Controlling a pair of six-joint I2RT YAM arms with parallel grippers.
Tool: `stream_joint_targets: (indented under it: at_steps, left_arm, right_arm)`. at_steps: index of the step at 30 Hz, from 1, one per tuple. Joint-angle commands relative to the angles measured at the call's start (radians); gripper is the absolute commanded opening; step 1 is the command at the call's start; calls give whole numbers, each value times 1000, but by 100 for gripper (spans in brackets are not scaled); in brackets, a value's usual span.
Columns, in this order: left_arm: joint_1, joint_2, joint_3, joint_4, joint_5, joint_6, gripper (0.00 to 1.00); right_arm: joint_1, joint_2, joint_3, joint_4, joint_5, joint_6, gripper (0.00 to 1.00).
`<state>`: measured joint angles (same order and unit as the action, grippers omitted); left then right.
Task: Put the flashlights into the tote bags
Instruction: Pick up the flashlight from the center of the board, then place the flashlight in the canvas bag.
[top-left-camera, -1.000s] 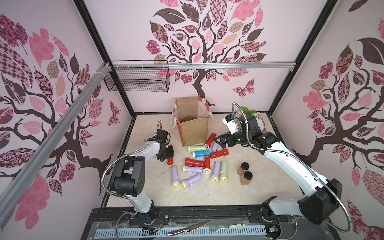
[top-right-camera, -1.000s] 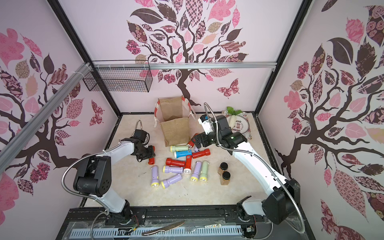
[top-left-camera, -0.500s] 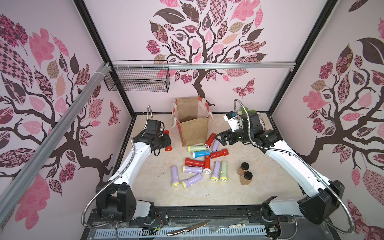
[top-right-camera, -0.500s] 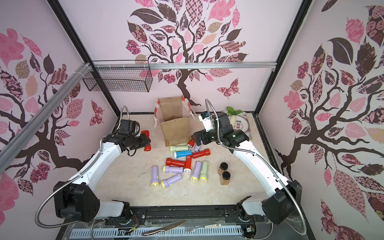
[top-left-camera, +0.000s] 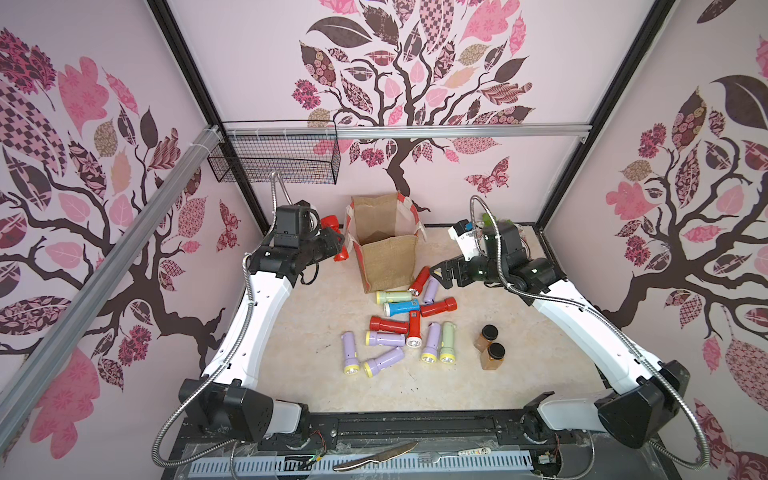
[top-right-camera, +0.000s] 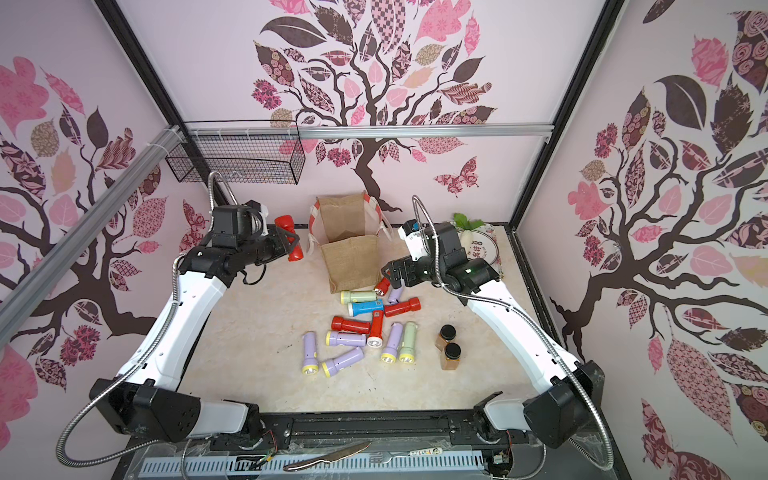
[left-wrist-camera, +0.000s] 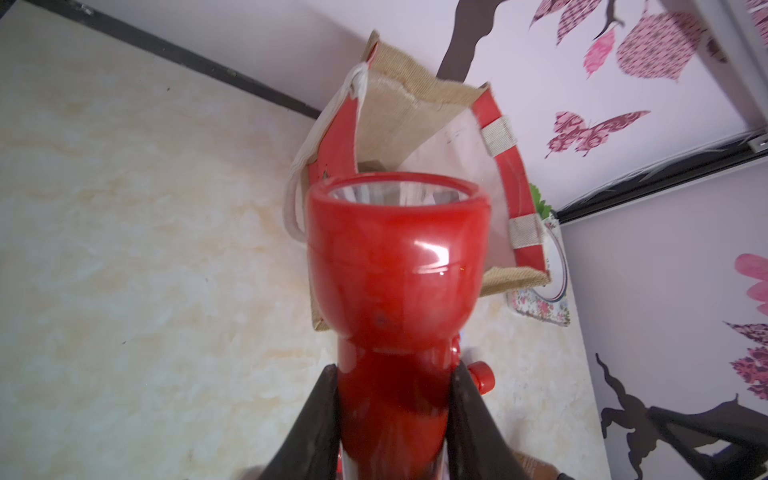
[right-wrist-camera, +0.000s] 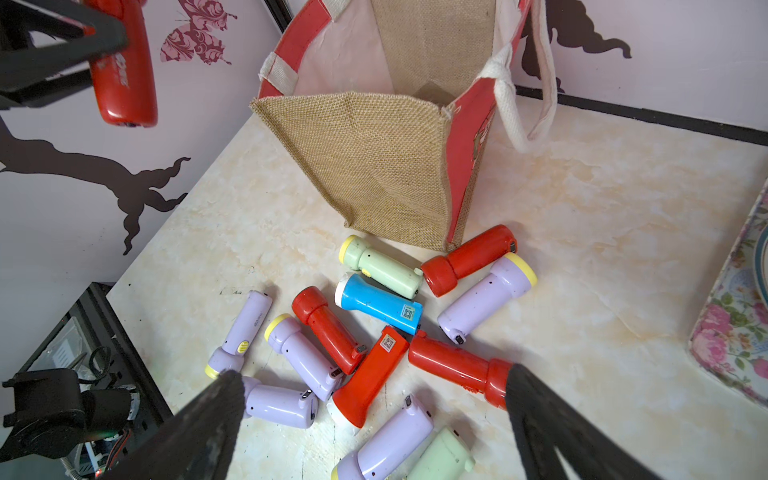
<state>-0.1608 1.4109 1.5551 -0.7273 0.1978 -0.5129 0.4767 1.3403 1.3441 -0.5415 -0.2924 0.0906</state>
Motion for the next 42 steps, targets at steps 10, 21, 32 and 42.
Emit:
stream_joint_targets:
  at_steps: [10, 21, 32, 42]
  left_arm:
    - [-41, 223, 295, 138, 14, -25, 1]
    - [-113, 511, 520, 137, -108, 36, 0]
    - [-116, 746, 670, 105, -152, 79, 0]
    - [-114, 860, 705, 95, -159, 84, 0]
  right_arm:
    - [4, 16, 34, 7, -1, 12, 100]
    - [5, 15, 34, 10, 5, 11, 100]
    - [4, 20, 34, 11, 15, 5, 100]
    - [4, 31, 44, 12, 19, 11, 100]
